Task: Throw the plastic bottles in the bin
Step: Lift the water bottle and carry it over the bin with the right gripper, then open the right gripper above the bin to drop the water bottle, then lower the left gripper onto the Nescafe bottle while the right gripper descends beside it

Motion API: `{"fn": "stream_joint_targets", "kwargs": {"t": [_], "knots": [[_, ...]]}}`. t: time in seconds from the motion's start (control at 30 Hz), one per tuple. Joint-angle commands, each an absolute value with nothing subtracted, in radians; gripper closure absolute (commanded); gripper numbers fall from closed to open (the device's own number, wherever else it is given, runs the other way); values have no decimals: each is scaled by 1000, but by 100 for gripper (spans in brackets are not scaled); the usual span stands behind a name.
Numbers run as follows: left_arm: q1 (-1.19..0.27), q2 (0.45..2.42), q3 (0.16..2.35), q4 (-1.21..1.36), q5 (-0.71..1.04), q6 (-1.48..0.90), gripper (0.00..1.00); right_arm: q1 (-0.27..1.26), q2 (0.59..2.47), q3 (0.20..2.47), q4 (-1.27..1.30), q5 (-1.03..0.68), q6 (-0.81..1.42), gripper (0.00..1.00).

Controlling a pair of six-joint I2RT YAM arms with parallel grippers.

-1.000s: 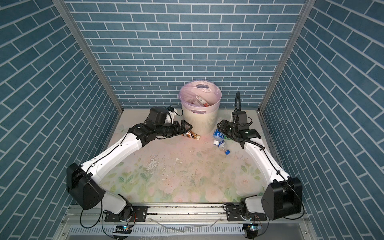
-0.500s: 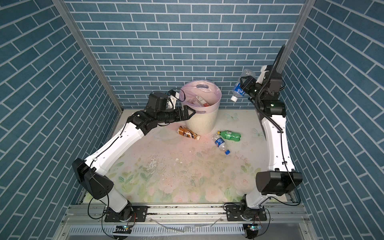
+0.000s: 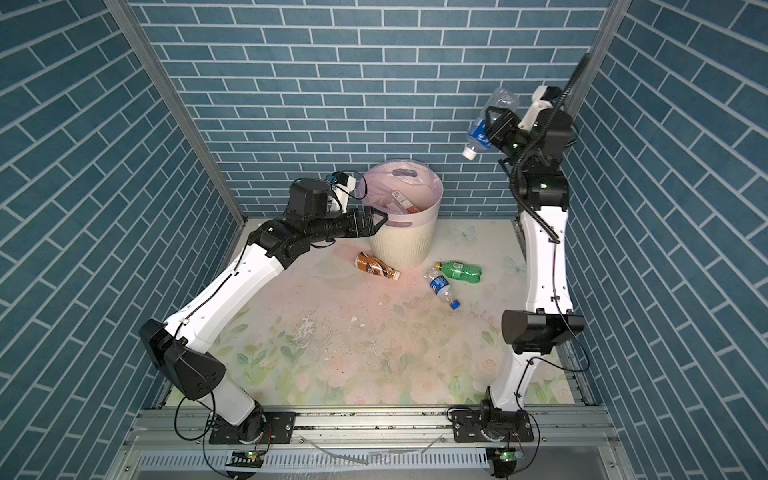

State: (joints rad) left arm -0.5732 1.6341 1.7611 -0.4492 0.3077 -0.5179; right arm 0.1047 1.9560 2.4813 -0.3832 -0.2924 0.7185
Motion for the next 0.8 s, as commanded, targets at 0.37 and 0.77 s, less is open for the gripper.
{"fn": "stream_joint_targets", "kwargs": {"t": [0.37, 0.77], "knots": [[-523, 1558, 1594, -375, 334, -554, 1, 237, 2010, 2502, -506, -330, 670, 1], [-524, 1527, 1483, -347, 330, -612, 1, 203, 1850, 2277, -503, -323, 612, 1]]}}
